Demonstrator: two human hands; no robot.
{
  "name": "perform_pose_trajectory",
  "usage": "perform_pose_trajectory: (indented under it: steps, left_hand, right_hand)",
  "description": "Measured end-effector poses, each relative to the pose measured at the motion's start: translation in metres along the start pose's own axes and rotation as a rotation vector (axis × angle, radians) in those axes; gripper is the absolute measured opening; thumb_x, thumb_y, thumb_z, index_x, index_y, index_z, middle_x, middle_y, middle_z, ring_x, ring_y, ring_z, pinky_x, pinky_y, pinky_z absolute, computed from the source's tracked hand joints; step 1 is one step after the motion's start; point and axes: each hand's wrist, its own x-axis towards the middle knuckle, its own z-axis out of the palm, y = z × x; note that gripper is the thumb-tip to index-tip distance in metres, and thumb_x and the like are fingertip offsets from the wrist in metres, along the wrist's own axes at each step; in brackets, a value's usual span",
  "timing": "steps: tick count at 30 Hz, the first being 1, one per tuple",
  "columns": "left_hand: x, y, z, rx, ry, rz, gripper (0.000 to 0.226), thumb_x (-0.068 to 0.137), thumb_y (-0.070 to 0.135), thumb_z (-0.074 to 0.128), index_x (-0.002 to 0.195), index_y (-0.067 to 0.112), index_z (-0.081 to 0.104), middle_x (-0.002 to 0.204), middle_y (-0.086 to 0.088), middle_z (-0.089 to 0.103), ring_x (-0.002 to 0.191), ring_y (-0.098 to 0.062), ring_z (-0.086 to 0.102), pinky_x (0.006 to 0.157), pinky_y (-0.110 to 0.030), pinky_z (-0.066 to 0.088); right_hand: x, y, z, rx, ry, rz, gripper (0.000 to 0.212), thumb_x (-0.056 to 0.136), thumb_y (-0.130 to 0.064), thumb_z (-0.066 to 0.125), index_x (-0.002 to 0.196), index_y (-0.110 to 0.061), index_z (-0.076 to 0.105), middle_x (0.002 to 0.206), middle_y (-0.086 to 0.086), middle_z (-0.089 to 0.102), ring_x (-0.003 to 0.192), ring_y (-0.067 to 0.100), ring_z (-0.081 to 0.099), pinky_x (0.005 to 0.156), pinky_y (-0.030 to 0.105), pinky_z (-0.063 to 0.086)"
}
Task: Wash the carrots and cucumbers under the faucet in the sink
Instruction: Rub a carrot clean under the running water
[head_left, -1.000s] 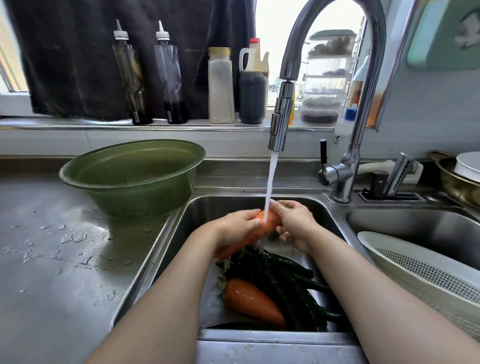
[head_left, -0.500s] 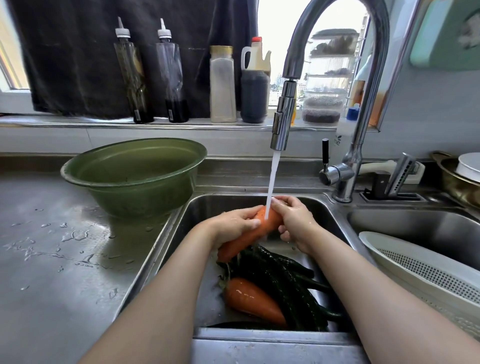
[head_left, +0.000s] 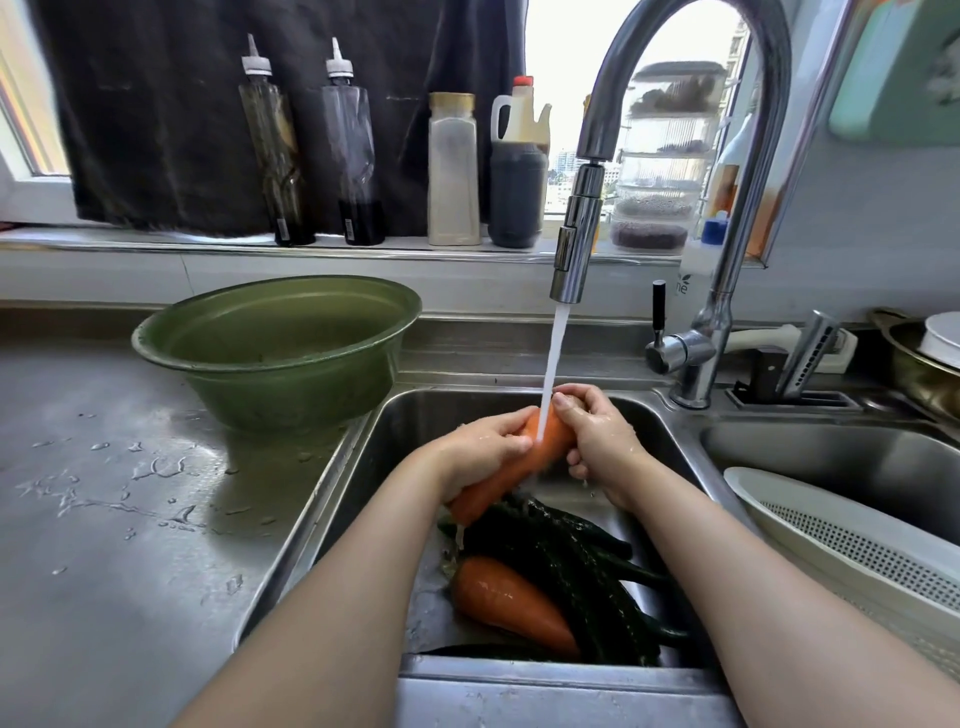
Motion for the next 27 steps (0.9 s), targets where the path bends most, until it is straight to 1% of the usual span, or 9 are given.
perform_pose_trajectory:
  steps: [4,6,9,14,16,18,21,25,27]
  left_hand:
    - [-0.004,0.003,0.010,-0.115,0.107,0.065,0.024,0.103,0.033,0.059,0.123,0.046,0.066,0.097,0.011,0.076,0.083,0.003,0.071,0.072,-0.015,0.056]
    - [-0.002,0.000,0.011,-0.136,0.136,0.040,0.022,0.102,0.038,0.061,0.120,0.046,0.071,0.105,0.002,0.078,0.095,-0.011,0.073,0.084,-0.028,0.059]
    - [-0.002,-0.001,0.000,-0.048,0.079,-0.018,0.028,0.104,0.039,0.055,0.125,0.057,0.061,0.110,0.000,0.076,0.092,-0.014,0.070,0.087,-0.028,0.057]
    - [-0.001,-0.009,-0.010,-0.124,-0.089,-0.042,0.062,0.104,0.009,0.050,0.153,0.045,0.039,0.109,-0.003,0.067,0.089,-0.018,0.063,0.084,-0.033,0.054]
    - [0.001,-0.009,-0.007,-0.065,-0.010,-0.030,0.055,0.098,0.029,0.060,0.144,0.056,0.048,0.114,0.001,0.073,0.096,-0.018,0.069,0.093,-0.036,0.057]
    - [0.003,-0.006,-0.002,-0.008,0.102,-0.019,0.034,0.097,0.044,0.062,0.120,0.069,0.058,0.103,0.012,0.077,0.092,-0.009,0.072,0.085,-0.029,0.058]
    - [0.009,-0.005,0.002,0.018,0.261,0.028,0.021,0.092,0.059,0.059,0.111,0.062,0.070,0.100,0.015,0.077,0.097,-0.012,0.072,0.094,-0.035,0.058]
    - [0.002,-0.001,-0.008,0.153,0.149,0.001,0.036,0.107,0.042,0.048,0.140,0.055,0.054,0.114,0.007,0.073,0.098,-0.015,0.069,0.085,-0.009,0.050]
    - [0.001,-0.007,-0.013,0.112,0.063,-0.021,0.040,0.107,0.037,0.047,0.141,0.058,0.049,0.119,0.001,0.073,0.100,-0.019,0.070,0.100,-0.031,0.054]
  right_hand:
    - [-0.001,-0.003,0.004,0.016,-0.071,0.015,0.007,0.104,-0.031,0.058,0.109,-0.035,0.062,0.091,0.013,0.064,0.046,0.012,0.049,0.036,0.023,0.039]
    - [-0.002,-0.003,0.004,0.035,-0.079,0.030,0.010,0.104,-0.031,0.058,0.114,-0.032,0.062,0.091,0.012,0.064,0.044,0.011,0.049,0.036,0.023,0.040]
    - [-0.003,-0.002,0.003,0.039,-0.068,0.022,0.011,0.104,-0.031,0.059,0.114,-0.031,0.064,0.093,0.011,0.065,0.044,0.012,0.049,0.036,0.022,0.039]
    - [-0.002,0.000,0.002,0.002,-0.046,0.017,0.008,0.104,-0.032,0.058,0.107,-0.034,0.065,0.093,0.010,0.063,0.045,0.012,0.048,0.036,0.022,0.038]
    - [-0.002,-0.001,0.002,0.008,-0.047,0.024,0.008,0.105,-0.033,0.056,0.108,-0.033,0.063,0.092,0.010,0.062,0.045,0.011,0.048,0.036,0.021,0.037]
    - [-0.003,-0.002,0.003,0.011,-0.060,0.030,0.007,0.105,-0.033,0.056,0.110,-0.033,0.061,0.090,0.011,0.062,0.045,0.011,0.048,0.036,0.022,0.038]
    - [-0.004,-0.003,0.008,0.007,-0.062,0.020,0.013,0.105,-0.032,0.056,0.117,-0.029,0.059,0.080,0.010,0.061,0.042,0.010,0.048,0.035,0.022,0.039]
    - [-0.004,-0.004,0.010,0.018,-0.037,0.009,0.007,0.105,-0.032,0.057,0.111,-0.031,0.061,0.084,0.009,0.063,0.044,0.012,0.049,0.036,0.023,0.039]
    - [-0.004,-0.002,0.009,-0.006,-0.036,0.007,0.005,0.104,-0.032,0.058,0.104,-0.034,0.061,0.087,0.009,0.064,0.044,0.012,0.049,0.036,0.023,0.039]
